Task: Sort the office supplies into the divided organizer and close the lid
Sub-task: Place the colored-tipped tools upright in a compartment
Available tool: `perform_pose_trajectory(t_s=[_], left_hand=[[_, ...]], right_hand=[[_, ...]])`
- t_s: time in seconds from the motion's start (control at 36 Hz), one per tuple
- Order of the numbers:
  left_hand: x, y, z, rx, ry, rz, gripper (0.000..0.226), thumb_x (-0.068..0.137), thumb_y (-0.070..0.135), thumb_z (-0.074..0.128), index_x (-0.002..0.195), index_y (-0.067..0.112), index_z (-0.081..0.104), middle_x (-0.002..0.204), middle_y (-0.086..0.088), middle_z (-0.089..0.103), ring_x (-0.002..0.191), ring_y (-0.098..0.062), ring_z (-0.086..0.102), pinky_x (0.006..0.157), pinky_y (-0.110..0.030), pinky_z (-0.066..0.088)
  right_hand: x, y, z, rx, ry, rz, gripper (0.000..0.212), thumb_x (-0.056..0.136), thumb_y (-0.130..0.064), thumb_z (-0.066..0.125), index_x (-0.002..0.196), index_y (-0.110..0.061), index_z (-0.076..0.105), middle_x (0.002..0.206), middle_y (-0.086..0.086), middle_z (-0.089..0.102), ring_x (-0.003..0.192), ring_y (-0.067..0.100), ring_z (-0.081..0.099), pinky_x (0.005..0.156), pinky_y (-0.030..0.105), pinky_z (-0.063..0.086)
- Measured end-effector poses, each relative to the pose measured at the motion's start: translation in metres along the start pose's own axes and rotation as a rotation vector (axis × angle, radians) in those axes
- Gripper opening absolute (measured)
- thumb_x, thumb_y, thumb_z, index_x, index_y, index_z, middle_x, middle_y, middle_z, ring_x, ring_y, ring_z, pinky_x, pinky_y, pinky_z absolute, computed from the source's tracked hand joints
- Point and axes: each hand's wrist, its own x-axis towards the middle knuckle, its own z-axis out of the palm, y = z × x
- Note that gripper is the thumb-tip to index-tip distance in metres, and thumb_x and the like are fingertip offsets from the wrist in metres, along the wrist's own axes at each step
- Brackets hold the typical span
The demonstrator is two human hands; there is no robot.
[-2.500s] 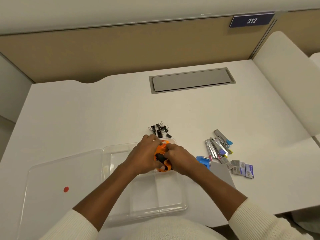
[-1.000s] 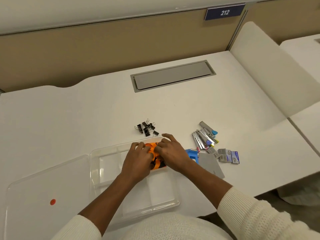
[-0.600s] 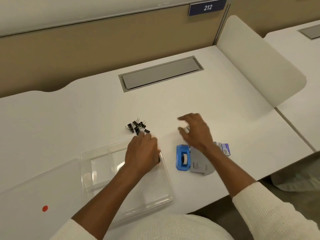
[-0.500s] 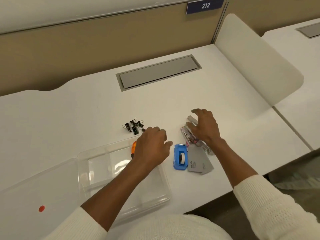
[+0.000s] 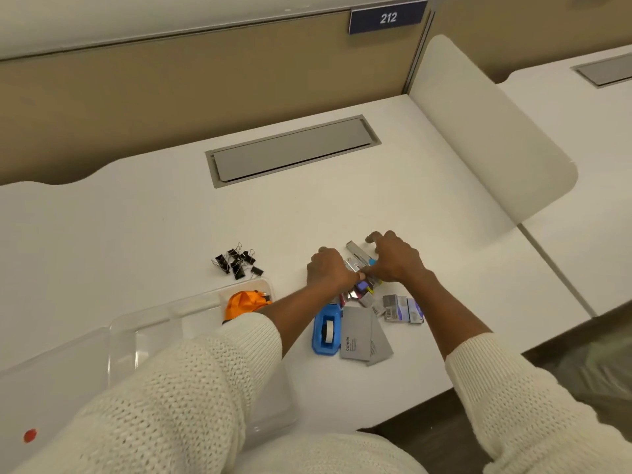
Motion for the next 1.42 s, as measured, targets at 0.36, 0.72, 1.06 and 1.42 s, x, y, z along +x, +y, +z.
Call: perform_pose_trajectory(t_s=[0.36,0.72,1.06,1.42], left_hand=[[0.014,0.022,0.019,-0.102,0.019,-0.188,0.086,0.068,0.033,0.089,0.133,0.0,0.043,0.131,-0.013,0.047,0.125,-0.029,0.047,0.086,-0.032,0.047],[0.013,0.046,0.035,0.038,0.089,-0.197,0.083,0.074,0.022,0.086,0.136,0.001,0.035,0.131,-0.019,0.046,0.117,-0.037,0.052,0.091,-0.042,0.056],[0.022,0.039,0.016,0.014,0.108,-0.099,0.026,0.079,-0.001,0.073,0.103,0.007,0.065,0.107,-0.012,0.067,0.1,-0.029,0.067,0.071,-0.033,0.053],[0.014,0.02,0.007,0.016,0.11,0.042,0.022,0.082,0.004,0.074,0.099,0.008,0.061,0.109,-0.013,0.061,0.101,-0.03,0.063,0.068,-0.032,0.046]], right_hand=[[0.013,0.008,-0.002,-0.044,0.039,-0.05,0.063,0.073,-0.047,0.076,0.129,-0.028,0.053,0.119,0.004,0.056,0.101,0.026,0.06,0.076,0.036,0.047],[0.026,0.019,-0.001,0.1,0.129,0.054,0.046,0.066,-0.038,0.079,0.105,-0.023,0.06,0.098,0.002,0.059,0.081,0.024,0.056,0.065,0.032,0.043],[0.025,0.031,-0.012,0.478,0.116,0.28,0.042,0.061,-0.039,0.082,0.098,-0.026,0.066,0.086,0.0,0.072,0.077,0.024,0.071,0.071,0.037,0.059],[0.014,0.02,-0.009,0.795,0.118,0.367,0.042,0.064,-0.033,0.088,0.098,-0.019,0.069,0.075,0.006,0.075,0.07,0.023,0.074,0.072,0.045,0.064]])
